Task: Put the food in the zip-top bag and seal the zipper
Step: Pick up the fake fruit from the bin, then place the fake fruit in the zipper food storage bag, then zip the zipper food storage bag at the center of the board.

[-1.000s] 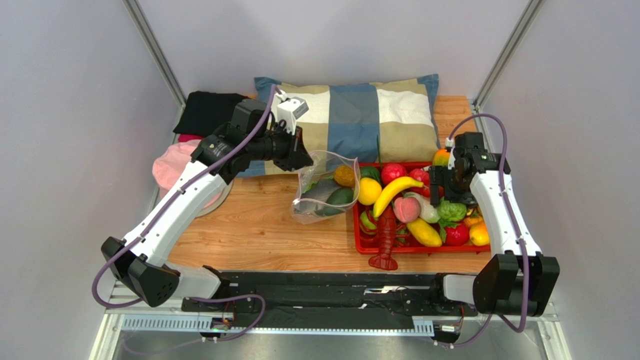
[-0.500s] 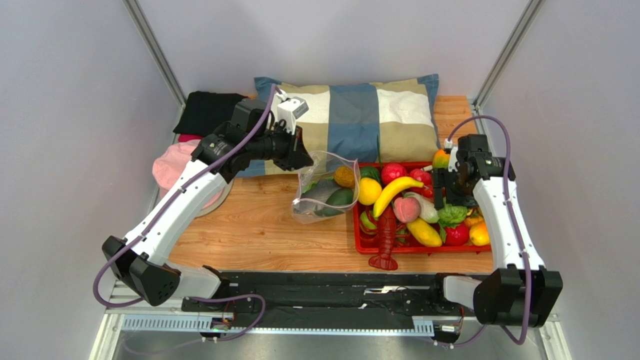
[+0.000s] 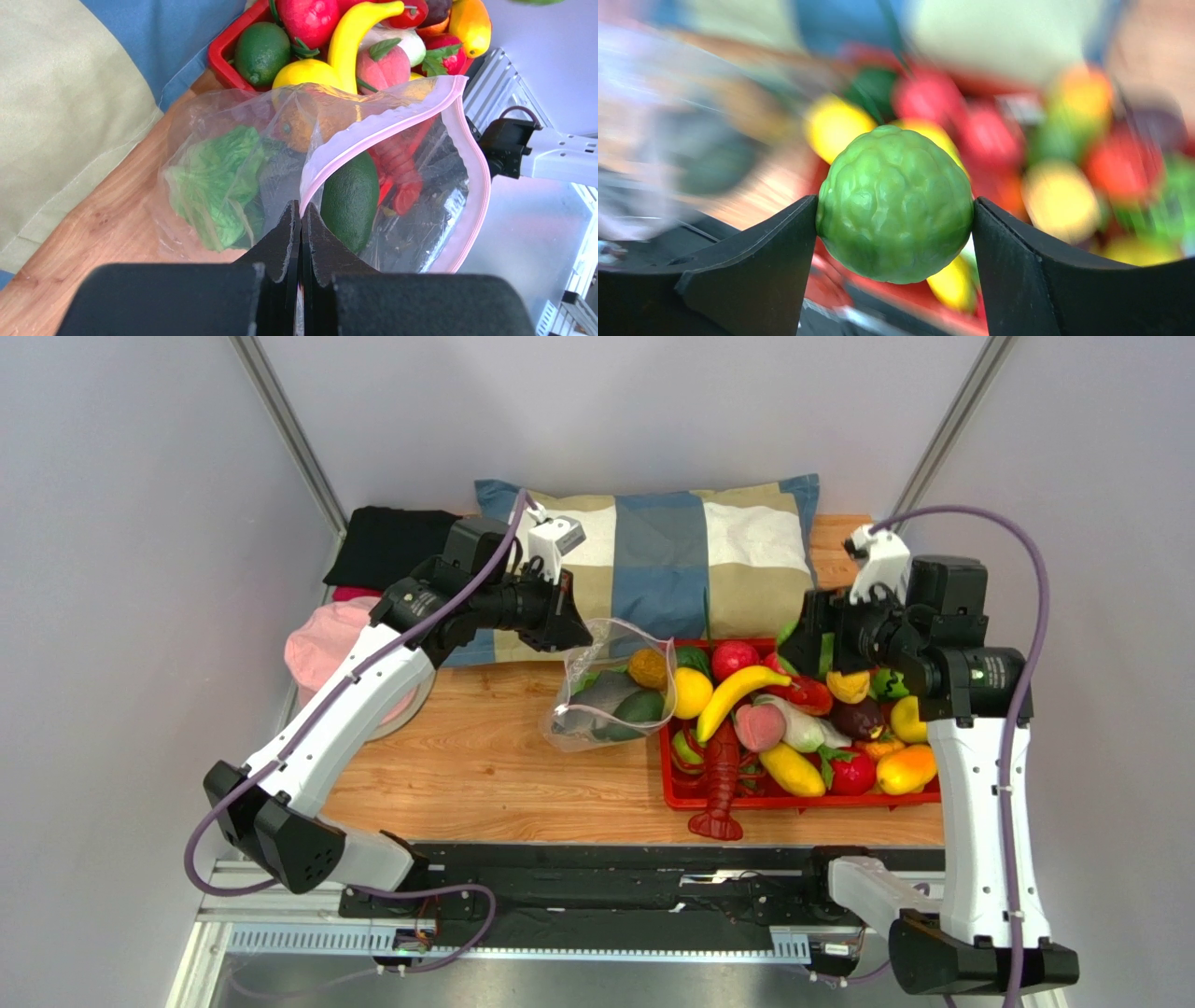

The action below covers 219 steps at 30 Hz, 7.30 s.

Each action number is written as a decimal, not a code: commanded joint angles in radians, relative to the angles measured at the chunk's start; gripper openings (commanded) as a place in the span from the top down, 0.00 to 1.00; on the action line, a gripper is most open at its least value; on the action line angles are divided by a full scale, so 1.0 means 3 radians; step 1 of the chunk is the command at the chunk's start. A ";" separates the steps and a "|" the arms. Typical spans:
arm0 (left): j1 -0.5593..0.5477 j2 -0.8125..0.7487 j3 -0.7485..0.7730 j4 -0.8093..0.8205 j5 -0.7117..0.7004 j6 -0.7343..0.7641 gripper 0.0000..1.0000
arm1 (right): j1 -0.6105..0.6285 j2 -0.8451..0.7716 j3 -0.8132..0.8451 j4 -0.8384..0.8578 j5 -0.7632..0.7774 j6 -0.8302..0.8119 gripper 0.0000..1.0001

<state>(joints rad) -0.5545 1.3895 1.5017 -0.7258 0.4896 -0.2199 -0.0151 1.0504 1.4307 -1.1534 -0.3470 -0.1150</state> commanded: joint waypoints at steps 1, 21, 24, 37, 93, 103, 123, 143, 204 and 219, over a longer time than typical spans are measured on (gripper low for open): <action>0.0018 0.0052 0.0225 0.0006 0.0055 -0.0024 1.00 | 0.0331 0.0119 0.0359 0.1189 -0.1021 0.0800 0.62; 0.0197 0.0262 0.0348 0.0057 0.0587 -0.0458 1.00 | 0.1927 0.0569 -0.0152 0.2030 -0.1584 -0.1398 0.62; 0.0197 0.0282 0.0353 0.0052 0.0628 -0.0469 1.00 | 0.1957 0.0615 -0.0147 0.1825 -0.1594 -0.1748 0.60; 0.0212 0.0374 0.0425 0.0031 0.0705 -0.0515 1.00 | 0.2106 0.0820 0.0201 0.1308 -0.1430 -0.1897 0.04; 0.1527 -0.1937 -0.2003 0.1343 0.1984 0.1464 0.16 | 0.3088 0.1167 0.0150 0.2106 -0.0157 -0.1759 1.00; 0.1138 -0.1722 -0.2321 0.2352 0.1738 0.1255 0.31 | 0.3082 0.1157 0.0165 0.2111 -0.0163 -0.1744 1.00; 0.1010 -0.1594 -0.1968 0.1908 0.1722 0.1275 1.00 | 0.2985 0.1213 0.0875 0.1764 -0.0730 -0.1412 0.33; 0.1015 -0.1610 -0.1800 0.1560 0.1564 0.1249 1.00 | 0.3082 0.1888 0.1351 0.1554 -0.0751 -0.1248 0.45; 0.2027 -0.1712 -0.1595 0.1519 0.1206 0.0309 1.00 | 0.1912 0.1106 0.0452 0.0291 -0.0275 -0.2183 1.00; 0.2186 -0.1937 -0.1488 0.1076 0.1802 0.0605 1.00 | 0.2039 0.0917 0.0641 -0.0097 -0.0551 -0.2235 1.00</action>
<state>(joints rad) 0.0673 0.8711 0.9760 -0.3580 0.9527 -0.1246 0.5846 1.3884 1.5723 -1.0325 -0.5152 -0.7685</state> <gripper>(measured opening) 0.007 0.044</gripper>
